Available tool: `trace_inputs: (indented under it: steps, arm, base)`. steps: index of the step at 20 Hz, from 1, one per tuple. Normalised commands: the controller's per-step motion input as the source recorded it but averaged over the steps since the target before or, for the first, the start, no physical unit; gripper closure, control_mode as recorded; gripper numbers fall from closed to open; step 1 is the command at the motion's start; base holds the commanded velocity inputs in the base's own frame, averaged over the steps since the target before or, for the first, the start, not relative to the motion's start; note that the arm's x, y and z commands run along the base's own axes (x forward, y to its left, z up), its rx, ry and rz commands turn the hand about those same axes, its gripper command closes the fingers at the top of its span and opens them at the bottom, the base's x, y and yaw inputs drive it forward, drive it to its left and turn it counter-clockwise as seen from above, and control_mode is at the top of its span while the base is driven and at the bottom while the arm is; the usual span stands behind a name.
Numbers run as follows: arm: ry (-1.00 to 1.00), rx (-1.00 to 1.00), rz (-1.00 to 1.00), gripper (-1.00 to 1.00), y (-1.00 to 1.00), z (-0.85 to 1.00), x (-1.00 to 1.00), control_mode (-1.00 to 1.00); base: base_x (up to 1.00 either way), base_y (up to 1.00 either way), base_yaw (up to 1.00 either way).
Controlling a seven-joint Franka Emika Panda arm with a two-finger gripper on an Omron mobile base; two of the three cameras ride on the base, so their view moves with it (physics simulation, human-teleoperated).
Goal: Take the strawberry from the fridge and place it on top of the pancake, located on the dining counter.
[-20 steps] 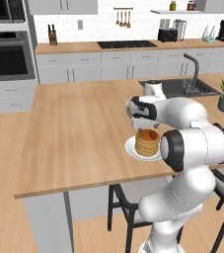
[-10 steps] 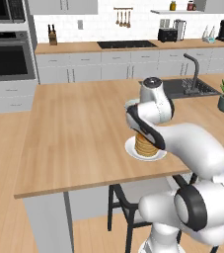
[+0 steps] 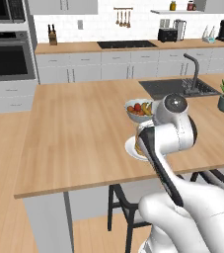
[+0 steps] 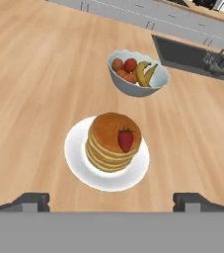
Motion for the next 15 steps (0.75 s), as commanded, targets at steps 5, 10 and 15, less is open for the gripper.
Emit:
trace_inputs:
  steps: [5,10,15]
  arm:
    - [0.2,-0.03,0.0,-1.0,0.25,0.96,-0.54,-1.0]
    - [0.35,-0.13,0.0,-1.0,0.52,0.38,-0.26,-1.0]
    - [0.29,-0.16,0.0,-1.0,0.48,-0.07,-0.56,-1.0]
  base:
    - [0.0,0.0,0.0]
    - [0.0,0.0,0.0]
    - [0.0,0.0,0.0]
